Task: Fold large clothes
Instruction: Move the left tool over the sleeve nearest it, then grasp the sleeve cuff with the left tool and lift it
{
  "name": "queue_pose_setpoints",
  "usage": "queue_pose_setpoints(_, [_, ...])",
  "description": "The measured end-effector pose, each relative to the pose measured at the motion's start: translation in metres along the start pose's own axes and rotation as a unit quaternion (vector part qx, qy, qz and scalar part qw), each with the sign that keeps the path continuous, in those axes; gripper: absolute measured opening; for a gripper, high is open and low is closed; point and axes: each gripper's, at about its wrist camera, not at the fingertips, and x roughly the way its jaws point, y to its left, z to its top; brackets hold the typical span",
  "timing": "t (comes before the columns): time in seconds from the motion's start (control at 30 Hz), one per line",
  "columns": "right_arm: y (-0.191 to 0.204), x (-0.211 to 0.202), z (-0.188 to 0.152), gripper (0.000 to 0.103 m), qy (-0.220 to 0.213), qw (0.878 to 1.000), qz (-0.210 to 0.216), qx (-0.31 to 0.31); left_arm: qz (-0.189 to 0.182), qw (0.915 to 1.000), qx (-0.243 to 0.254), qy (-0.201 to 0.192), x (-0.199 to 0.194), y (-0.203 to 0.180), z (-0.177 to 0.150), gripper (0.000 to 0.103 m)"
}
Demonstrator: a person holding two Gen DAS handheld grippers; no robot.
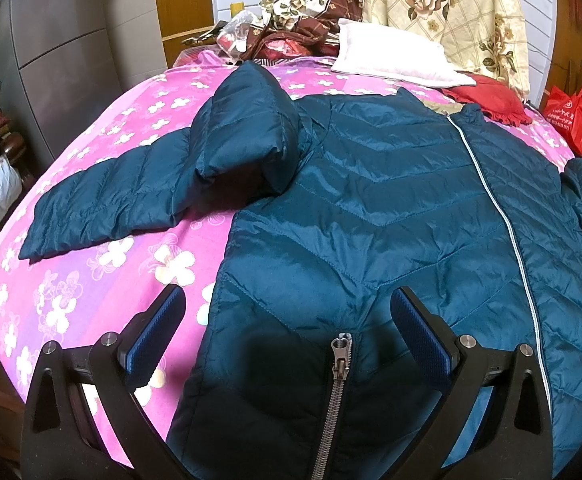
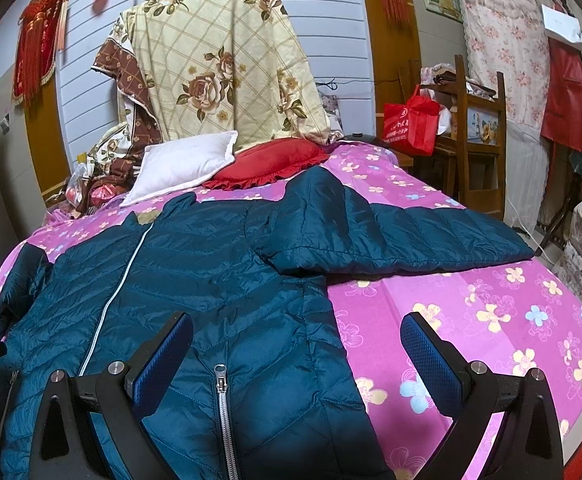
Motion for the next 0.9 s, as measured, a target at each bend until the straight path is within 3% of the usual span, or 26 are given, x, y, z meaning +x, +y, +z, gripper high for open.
queue_pose_setpoints(0.13, [0.002, 0.002, 0.000, 0.103, 0.003, 1.000, 0.008, 0.008, 0.000, 0.9986, -0.049, -0.017, -0.004, 0.035, 0.012, 0.103])
queue_pose_setpoints(0.3, [0.012, 0.002, -0.001, 0.103, 0.002, 1.000, 0.020, -0.007, 0.045, 0.9864, -0.158, -0.011, 0.005, 0.133, 0.039, 0.103])
queue_pose_setpoints(0.53, [0.009, 0.006, -0.002, 0.103, 0.010, 1.000, 0.027, -0.001, 0.172, 0.9603, -0.216, 0.038, 0.055, 0.272, 0.050, 0.103])
queue_pose_setpoints(0.7, [0.007, 0.011, -0.004, 0.103, 0.021, 1.000, 0.023, 0.000, 0.132, 0.9475, -0.276, 0.093, 0.093, 0.329, 0.036, 0.102])
queue_pose_setpoints(0.77, [0.008, 0.013, -0.004, 0.103, 0.025, 0.999, 0.020, -0.004, 0.110, 0.9496, -0.272, 0.110, 0.108, 0.328, 0.034, 0.102])
queue_pose_setpoints(0.9, [0.009, 0.015, -0.006, 0.103, 0.029, 0.999, 0.014, -0.012, 0.127, 0.9611, -0.217, 0.115, 0.122, 0.309, 0.039, 0.102])
